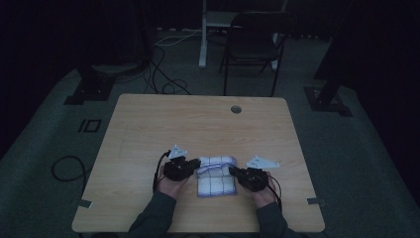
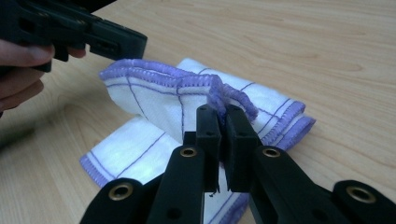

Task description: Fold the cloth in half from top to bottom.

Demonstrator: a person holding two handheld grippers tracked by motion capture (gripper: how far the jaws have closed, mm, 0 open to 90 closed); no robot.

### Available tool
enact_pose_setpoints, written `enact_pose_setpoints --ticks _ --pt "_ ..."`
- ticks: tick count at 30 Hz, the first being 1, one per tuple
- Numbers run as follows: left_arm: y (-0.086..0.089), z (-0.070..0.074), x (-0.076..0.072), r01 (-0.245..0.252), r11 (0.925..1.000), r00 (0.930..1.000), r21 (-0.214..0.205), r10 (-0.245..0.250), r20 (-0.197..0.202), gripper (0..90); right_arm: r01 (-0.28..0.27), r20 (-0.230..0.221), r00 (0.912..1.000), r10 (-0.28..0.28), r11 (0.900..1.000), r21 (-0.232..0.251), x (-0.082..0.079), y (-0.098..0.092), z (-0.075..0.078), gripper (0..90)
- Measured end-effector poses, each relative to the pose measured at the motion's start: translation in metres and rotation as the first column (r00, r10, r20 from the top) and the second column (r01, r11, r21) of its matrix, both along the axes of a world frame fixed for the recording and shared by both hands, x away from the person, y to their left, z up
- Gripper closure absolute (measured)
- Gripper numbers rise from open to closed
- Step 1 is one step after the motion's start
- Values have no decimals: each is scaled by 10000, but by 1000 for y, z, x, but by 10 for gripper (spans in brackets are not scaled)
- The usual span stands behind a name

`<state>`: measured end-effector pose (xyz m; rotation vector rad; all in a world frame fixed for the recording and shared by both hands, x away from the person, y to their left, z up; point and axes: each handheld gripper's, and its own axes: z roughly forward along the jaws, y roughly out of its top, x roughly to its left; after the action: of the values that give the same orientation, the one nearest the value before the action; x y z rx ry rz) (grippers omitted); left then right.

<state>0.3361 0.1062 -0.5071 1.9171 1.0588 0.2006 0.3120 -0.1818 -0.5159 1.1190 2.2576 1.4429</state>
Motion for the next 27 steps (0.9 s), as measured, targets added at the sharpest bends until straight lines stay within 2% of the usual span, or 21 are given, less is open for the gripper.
enact_pose_setpoints --ticks 7,15,21,24,27 --pt "-5 -13 -9 408 9986 9988 324 -398 -297 798 -136 -161 9998 132 9996 -244 -4 -2 -4 867" --pt "-5 -25 -17 563 9963 9970 646 -528 -559 798 -574 -183 9982 566 9974 -442 -9 -4 -6 826" --pt "-7 -29 -20 584 9940 9972 922 -537 -529 798 -537 102 9985 536 9985 56 -13 -12 -1 704" --pt "-7 -30 -21 586 9928 9974 1046 -540 -468 798 -492 362 9982 478 9980 385 -13 -17 3 689" --pt "-8 -31 -22 523 9911 9981 1224 -480 -382 798 -277 336 9991 266 9990 345 -10 -19 3 685"
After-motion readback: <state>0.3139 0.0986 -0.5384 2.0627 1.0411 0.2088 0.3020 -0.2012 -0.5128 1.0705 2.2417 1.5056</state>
